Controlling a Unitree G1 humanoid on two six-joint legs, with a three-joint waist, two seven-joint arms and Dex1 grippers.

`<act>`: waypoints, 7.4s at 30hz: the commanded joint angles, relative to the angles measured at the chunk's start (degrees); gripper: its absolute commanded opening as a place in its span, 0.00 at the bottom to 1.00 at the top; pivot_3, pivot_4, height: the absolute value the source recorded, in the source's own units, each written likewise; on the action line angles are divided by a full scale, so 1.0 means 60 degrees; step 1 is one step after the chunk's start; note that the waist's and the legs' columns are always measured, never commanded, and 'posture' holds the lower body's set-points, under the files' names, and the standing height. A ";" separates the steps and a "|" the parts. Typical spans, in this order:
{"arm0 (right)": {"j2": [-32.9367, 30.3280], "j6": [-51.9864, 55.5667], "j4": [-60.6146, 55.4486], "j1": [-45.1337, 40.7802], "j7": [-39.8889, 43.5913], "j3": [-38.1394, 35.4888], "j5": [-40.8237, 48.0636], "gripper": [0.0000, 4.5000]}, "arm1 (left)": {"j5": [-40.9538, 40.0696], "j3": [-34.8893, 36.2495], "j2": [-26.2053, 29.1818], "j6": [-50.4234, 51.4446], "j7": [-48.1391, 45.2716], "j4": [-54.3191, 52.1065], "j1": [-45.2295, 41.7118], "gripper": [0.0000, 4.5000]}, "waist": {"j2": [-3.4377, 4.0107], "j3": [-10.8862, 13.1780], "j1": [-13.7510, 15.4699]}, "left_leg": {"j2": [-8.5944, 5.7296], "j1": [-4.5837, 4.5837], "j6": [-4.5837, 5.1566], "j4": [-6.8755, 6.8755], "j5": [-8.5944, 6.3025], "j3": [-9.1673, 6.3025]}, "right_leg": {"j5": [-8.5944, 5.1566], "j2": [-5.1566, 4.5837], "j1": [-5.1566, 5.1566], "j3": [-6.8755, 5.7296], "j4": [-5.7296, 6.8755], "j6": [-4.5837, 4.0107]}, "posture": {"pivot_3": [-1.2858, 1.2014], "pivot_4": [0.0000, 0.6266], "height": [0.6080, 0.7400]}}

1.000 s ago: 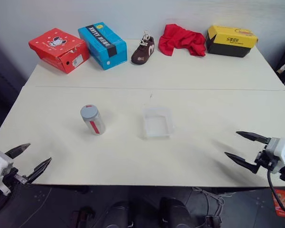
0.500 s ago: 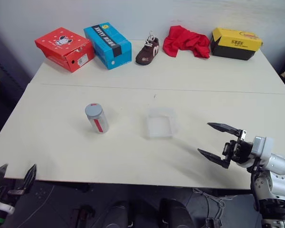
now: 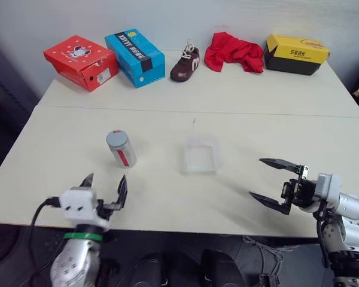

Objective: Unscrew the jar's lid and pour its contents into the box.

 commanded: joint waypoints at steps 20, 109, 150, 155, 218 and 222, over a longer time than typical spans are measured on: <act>0.0015 -0.0183 -0.0987 0.1414 -0.0545 -0.0808 0.0212 1.00 | 0.1309 -0.0330 -0.0177 -0.0046 0.1089 0.1810 -0.2328 0.99 | 0.0000 0.0000 0.0026 | -0.0001 -0.0005 0.0059 0.0001 0.0031 -0.0004 | 0.0001 -0.0006 0.0000 -0.0007 -0.0002 0.0003 | 0.52 0.24 1.00; 0.0897 1.0774 -0.5966 -0.5304 -0.7250 0.3299 0.1821 1.00 | -0.4484 -0.1313 0.4521 0.0493 -0.9463 0.4606 -0.8163 0.53 | 0.0016 0.0014 -0.0260 | 0.0024 -0.0067 0.0044 0.0113 0.0044 -0.0043 | -0.0019 0.0078 -0.0023 -0.0139 0.0126 -0.0033 | 0.52 0.24 1.00; -0.0179 0.9716 -0.4987 -0.5800 -0.4088 0.1858 0.1915 1.00 | -0.4992 -0.0700 0.4788 0.0781 -1.0190 0.5544 -0.8912 0.53 | 0.0004 0.0025 -0.0260 | 0.0035 -0.0074 0.0038 0.0114 0.0040 -0.0054 | -0.0018 0.0043 -0.0016 -0.0162 0.0109 -0.0031 | 0.52 0.24 1.00; 0.0051 0.9751 -0.5162 -0.5706 -0.4721 0.2463 0.1360 1.00 | -0.4882 -0.0945 0.4524 0.0840 -0.9922 0.5474 -0.8914 0.53 | 0.0004 0.0025 -0.0257 | 0.0045 -0.0073 0.0029 0.0111 0.0039 -0.0052 | -0.0018 0.0057 -0.0018 -0.0159 0.0107 -0.0032 | 0.52 0.24 1.00; -0.0649 1.0440 -0.4600 -0.5107 -0.4015 0.1429 0.2202 1.00 | -0.4507 -0.1253 0.4064 0.0573 -1.0059 0.5301 -0.8666 0.53 | 0.0003 0.0028 -0.0255 | 0.0054 -0.0078 0.0028 0.0111 0.0039 -0.0049 | -0.0018 0.0057 -0.0019 -0.0155 0.0092 -0.0032 | 0.52 0.24 1.00; -0.0015 1.0692 -0.4940 -0.5715 -0.4706 0.2059 0.2143 1.00 | -0.4456 -0.1340 0.3975 0.0560 -1.0004 0.5329 -0.8683 0.53 | 0.0004 0.0028 -0.0276 | 0.0060 -0.0076 0.0024 0.0111 0.0040 -0.0049 | -0.0018 0.0058 -0.0021 -0.0152 0.0094 -0.0032 | 0.52 0.24 1.00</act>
